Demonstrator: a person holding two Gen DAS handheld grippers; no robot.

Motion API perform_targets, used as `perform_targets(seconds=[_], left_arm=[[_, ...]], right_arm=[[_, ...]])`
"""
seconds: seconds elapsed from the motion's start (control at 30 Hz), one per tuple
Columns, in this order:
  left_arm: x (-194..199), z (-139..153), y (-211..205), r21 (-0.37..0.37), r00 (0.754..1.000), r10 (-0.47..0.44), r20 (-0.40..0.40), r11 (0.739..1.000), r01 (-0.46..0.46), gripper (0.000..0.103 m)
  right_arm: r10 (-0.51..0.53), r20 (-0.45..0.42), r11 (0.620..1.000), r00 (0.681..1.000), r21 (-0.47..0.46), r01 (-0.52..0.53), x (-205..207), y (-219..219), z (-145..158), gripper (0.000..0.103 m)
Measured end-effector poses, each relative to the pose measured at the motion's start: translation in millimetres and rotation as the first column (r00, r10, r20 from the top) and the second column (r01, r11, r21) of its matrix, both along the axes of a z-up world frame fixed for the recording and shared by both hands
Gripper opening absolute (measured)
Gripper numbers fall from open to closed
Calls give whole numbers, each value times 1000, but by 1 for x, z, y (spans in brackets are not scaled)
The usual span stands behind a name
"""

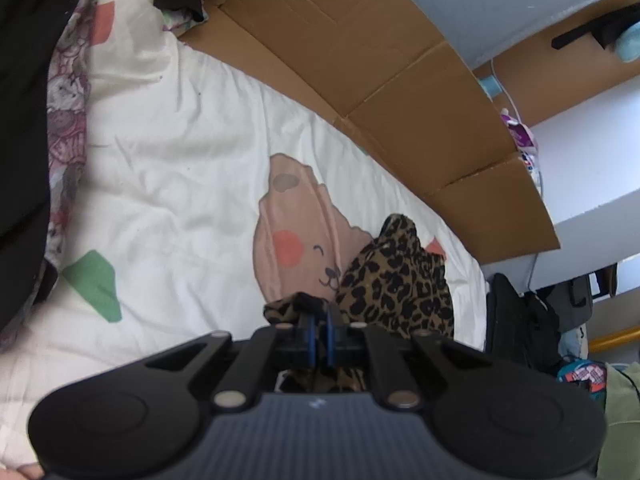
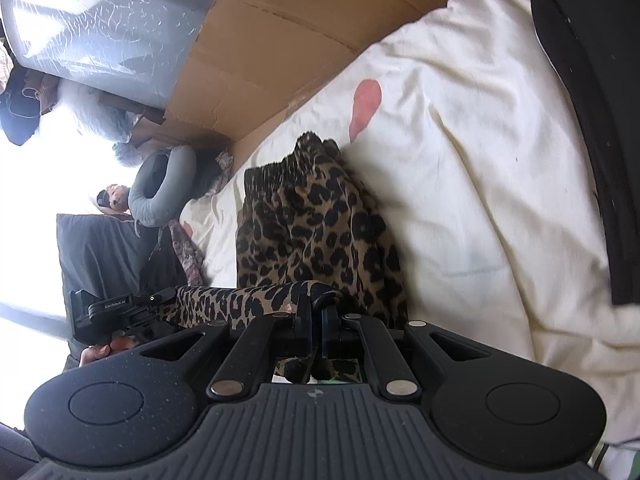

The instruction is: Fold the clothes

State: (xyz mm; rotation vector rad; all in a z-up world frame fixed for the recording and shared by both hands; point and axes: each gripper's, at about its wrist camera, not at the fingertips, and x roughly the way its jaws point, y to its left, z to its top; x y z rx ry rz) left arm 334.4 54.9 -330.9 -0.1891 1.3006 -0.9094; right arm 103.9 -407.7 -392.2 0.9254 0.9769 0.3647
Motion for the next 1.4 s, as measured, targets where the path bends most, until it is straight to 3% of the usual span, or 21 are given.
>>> perform_targets(seconds=[0.3, 0.5, 0.93, 1.2, 1.3, 1.37, 1.4], left_arm=[[7, 16, -21, -33, 998, -1, 68, 999, 3, 6], [14, 6, -37, -8, 996, 4, 91, 1000, -3, 6], [30, -53, -60, 117, 997, 23, 75, 993, -32, 6], [33, -76, -75, 173, 997, 26, 77, 984, -39, 6], [31, -70, -76, 181, 996, 24, 84, 983, -39, 9], [28, -61, -72, 164, 996, 27, 86, 986, -40, 18], [25, -57, -70, 154, 996, 25, 88, 987, -39, 27]], right_arm=[[-24, 37, 1000, 999, -12, 25, 17, -7, 10, 2], [-37, 29, 998, 999, -42, 39, 32, -8, 5, 2], [-48, -51, 995, 998, -89, 43, 57, -7, -40, 3], [-56, -80, 990, 995, -131, 45, 64, -3, -50, 7], [-80, -92, 991, 993, -112, 69, 60, -5, -46, 12], [-101, -97, 992, 990, -86, 92, 55, -9, -42, 16], [-102, -93, 992, 990, -85, 95, 52, -10, -38, 24]])
